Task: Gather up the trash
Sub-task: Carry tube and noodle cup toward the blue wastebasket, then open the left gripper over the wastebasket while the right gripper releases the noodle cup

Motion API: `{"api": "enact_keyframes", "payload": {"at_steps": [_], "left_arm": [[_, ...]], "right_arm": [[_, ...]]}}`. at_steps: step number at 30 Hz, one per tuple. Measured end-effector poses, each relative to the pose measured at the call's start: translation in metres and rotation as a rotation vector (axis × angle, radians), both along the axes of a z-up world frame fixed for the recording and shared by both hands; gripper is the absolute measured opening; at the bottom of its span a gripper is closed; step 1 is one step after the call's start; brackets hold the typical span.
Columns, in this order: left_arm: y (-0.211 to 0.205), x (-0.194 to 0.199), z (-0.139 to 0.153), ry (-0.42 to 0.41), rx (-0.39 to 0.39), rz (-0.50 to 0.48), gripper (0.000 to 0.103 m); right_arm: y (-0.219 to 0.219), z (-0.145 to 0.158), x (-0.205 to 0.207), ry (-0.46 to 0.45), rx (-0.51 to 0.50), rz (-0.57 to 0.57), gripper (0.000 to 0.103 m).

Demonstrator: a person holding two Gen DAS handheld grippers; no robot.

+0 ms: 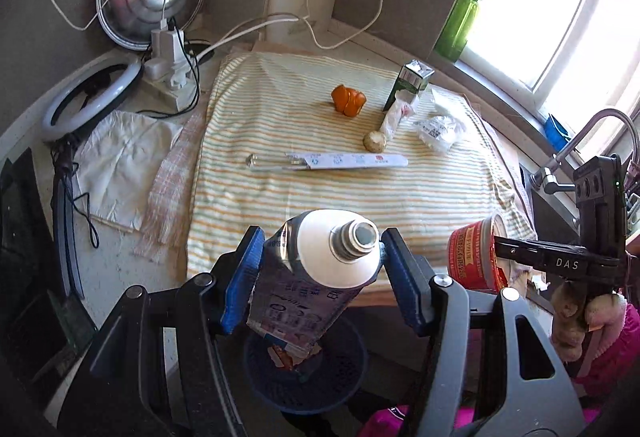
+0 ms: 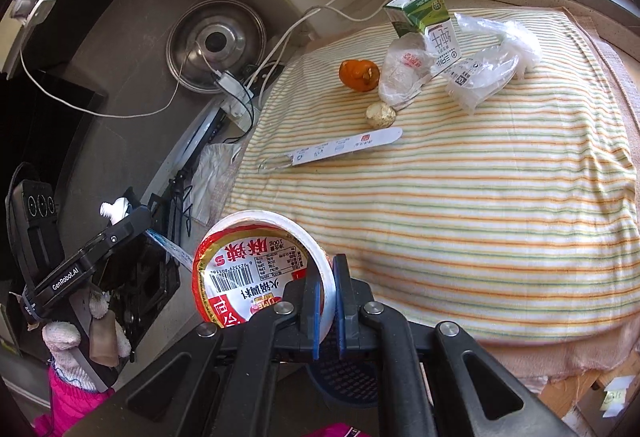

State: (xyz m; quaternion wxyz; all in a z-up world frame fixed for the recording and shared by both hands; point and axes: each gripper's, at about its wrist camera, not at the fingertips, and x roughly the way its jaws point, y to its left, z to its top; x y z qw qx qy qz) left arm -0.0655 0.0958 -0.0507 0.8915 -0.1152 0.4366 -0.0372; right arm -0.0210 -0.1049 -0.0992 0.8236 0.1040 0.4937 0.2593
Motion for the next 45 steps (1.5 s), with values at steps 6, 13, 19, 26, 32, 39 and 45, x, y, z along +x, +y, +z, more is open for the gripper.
{"api": "enact_keyframes", "payload": {"at_steps": [6,13,19,26,32,39,45], "left_arm": [[-0.002,-0.028,-0.031,0.053,-0.021,0.01,0.062],[-0.001,-0.049,-0.072,0.117,-0.048,0.031,0.062],[-0.004,-0.06,-0.116,0.198,-0.071,0.053,0.062],[-0.003,-0.068,-0.157,0.268,-0.084,0.075,0.062],[-0.006,-0.067,-0.175,0.287,-0.074,0.078,0.062],[-0.01,-0.064,-0.189,0.314,-0.082,0.074,0.062],[-0.013,-0.062,-0.193,0.335,-0.058,0.069,0.062]], "right_arm": [[0.014,-0.022,-0.027,0.027,-0.043,0.014,0.003],[0.025,-0.05,-0.051,0.066,-0.096,0.027,0.004],[0.035,-0.079,-0.068,0.083,-0.177,0.04,0.004],[0.039,-0.117,-0.08,0.118,-0.255,0.044,0.004],[0.041,-0.144,-0.082,0.142,-0.306,0.043,0.004],[0.045,-0.164,-0.081,0.158,-0.355,0.053,0.004],[0.048,-0.172,-0.079,0.166,-0.369,0.068,0.014]]}}
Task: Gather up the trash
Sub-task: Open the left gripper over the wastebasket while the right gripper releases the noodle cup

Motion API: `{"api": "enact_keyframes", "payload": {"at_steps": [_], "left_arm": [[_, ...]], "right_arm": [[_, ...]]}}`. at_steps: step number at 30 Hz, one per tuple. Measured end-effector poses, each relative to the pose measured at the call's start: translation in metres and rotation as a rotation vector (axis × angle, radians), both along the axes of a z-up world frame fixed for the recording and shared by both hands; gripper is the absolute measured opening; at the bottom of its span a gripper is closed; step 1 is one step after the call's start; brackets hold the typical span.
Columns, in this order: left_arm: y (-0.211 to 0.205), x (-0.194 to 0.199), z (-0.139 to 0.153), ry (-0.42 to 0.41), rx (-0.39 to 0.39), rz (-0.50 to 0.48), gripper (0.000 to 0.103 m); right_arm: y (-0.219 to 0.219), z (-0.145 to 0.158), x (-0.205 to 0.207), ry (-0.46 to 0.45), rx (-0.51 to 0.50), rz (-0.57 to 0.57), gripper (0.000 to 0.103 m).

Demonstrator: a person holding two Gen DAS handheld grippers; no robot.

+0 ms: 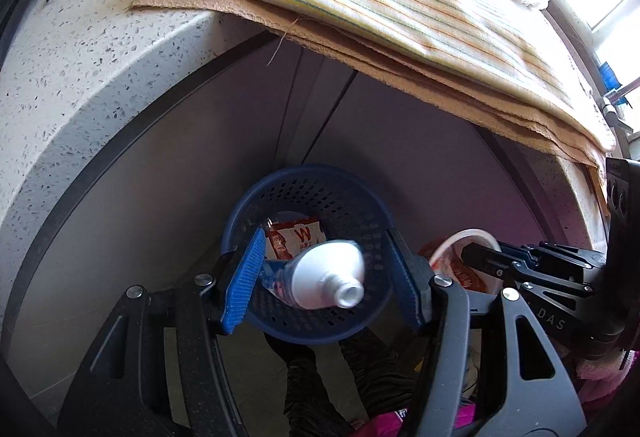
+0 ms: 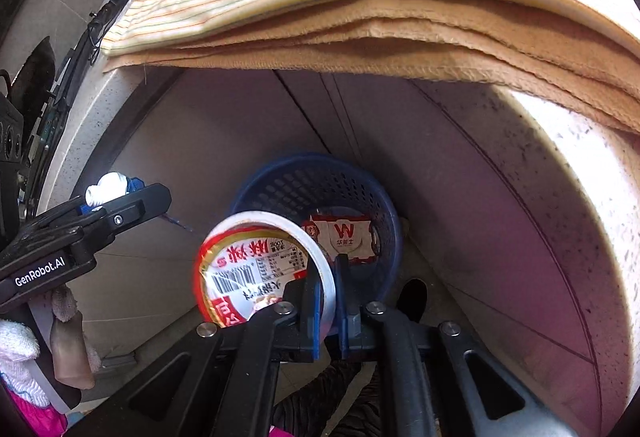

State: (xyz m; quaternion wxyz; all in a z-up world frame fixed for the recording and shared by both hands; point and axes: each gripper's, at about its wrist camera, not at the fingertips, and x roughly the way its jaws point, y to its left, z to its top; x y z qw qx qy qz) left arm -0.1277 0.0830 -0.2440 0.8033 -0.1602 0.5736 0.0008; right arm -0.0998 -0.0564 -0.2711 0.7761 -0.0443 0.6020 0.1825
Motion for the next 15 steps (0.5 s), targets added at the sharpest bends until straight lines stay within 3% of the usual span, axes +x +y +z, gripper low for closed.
{"api": "enact_keyframes", "payload": {"at_steps": [3,15], "left_arm": [[-0.003,0.002,0.0,0.004,0.007,-0.002,0.062],[-0.006,0.002,0.008,0.007,0.038,0.0,0.062]], "right_arm": [[0.004,0.001,0.001,-0.004,0.005,0.009,0.027],[0.007,0.016,0.0,-0.028,0.014,0.016,0.04]]}}
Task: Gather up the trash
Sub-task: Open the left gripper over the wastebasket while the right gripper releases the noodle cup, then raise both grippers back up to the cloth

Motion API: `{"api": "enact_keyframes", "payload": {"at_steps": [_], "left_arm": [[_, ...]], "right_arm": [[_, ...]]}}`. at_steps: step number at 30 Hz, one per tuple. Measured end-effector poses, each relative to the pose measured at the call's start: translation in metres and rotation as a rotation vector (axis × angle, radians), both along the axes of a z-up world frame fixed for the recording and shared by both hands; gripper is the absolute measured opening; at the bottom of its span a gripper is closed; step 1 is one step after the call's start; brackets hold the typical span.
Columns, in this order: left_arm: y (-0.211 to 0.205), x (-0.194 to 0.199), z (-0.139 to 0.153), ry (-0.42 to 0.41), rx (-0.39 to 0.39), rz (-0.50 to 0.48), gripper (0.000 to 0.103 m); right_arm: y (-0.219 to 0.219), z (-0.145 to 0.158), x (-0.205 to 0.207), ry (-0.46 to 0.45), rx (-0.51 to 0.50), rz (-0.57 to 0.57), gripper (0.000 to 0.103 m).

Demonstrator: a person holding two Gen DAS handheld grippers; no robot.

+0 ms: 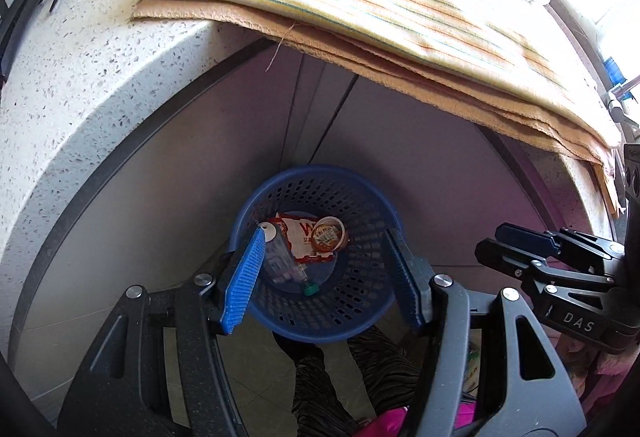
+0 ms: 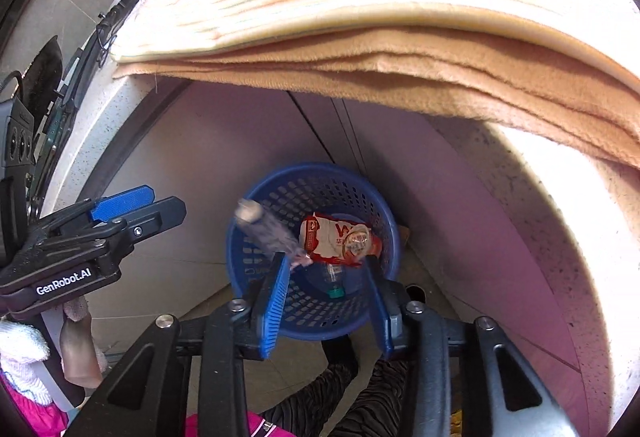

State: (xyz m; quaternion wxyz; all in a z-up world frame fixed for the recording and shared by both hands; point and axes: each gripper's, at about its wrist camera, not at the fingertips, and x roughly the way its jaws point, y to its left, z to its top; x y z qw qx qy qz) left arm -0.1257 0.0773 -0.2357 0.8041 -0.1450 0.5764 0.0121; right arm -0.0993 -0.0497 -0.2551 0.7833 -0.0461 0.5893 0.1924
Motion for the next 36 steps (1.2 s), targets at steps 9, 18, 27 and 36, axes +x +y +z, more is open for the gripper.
{"api": "enact_keyframes", "payload": {"at_steps": [9,18,27,36], "left_arm": [[0.0,0.004,0.033,-0.075,0.011,0.0,0.062],[0.002,0.027,0.087,-0.194,-0.013,-0.022,0.062],[-0.01,0.076,0.112,-0.282,-0.046,-0.022,0.062],[-0.018,0.136,0.124,-0.256,-0.025,-0.033,0.062]], "right_arm": [[-0.008,0.034,-0.003,-0.067,0.05,0.001,0.055],[-0.032,0.094,0.007,-0.228,0.134,-0.006,0.077],[-0.063,0.15,0.032,-0.454,0.142,-0.038,0.103],[-0.106,0.179,0.09,-0.514,0.112,-0.136,0.103]]}}
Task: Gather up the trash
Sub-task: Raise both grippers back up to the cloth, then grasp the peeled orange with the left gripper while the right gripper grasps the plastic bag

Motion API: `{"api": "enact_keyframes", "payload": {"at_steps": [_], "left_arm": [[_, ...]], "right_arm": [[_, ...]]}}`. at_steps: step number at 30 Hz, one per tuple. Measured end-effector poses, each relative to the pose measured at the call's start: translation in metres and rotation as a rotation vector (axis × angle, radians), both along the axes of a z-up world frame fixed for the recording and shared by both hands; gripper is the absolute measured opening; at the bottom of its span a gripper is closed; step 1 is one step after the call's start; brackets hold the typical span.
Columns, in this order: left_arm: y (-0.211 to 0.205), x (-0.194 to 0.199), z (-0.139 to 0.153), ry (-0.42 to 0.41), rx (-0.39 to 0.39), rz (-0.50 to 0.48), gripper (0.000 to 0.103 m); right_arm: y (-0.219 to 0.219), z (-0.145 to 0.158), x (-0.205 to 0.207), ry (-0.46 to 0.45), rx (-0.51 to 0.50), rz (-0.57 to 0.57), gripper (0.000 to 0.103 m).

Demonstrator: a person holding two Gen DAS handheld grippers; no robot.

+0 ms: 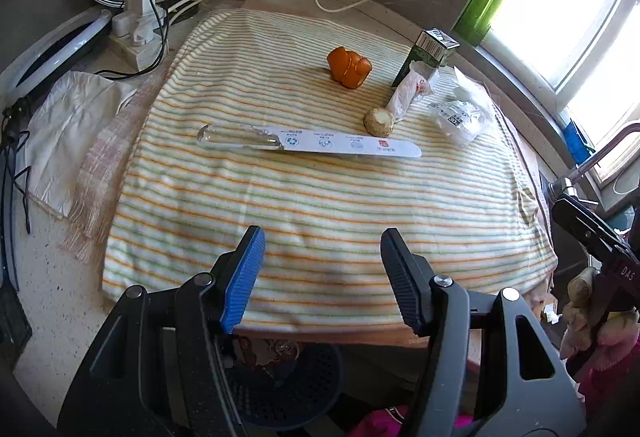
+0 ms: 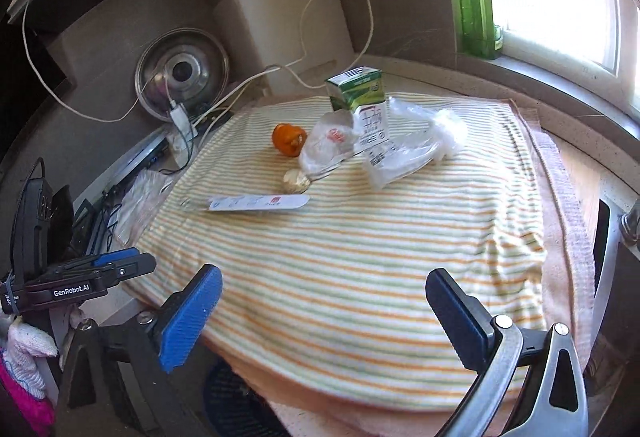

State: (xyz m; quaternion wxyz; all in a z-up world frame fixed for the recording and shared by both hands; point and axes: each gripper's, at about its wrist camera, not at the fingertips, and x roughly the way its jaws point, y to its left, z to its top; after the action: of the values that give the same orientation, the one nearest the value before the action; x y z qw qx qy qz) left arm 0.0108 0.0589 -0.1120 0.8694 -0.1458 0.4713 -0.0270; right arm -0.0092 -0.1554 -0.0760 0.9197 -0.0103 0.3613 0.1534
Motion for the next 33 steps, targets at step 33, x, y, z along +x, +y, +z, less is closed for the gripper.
{"api": "enact_keyframes", "payload": {"at_steps": [33], "left_arm": [[-0.041,0.217,-0.013,0.069,0.127,-0.078,0.073]], "right_arm": [[-0.081,-0.033,0.183,0.365,0.298,-0.112,0.075]]}}
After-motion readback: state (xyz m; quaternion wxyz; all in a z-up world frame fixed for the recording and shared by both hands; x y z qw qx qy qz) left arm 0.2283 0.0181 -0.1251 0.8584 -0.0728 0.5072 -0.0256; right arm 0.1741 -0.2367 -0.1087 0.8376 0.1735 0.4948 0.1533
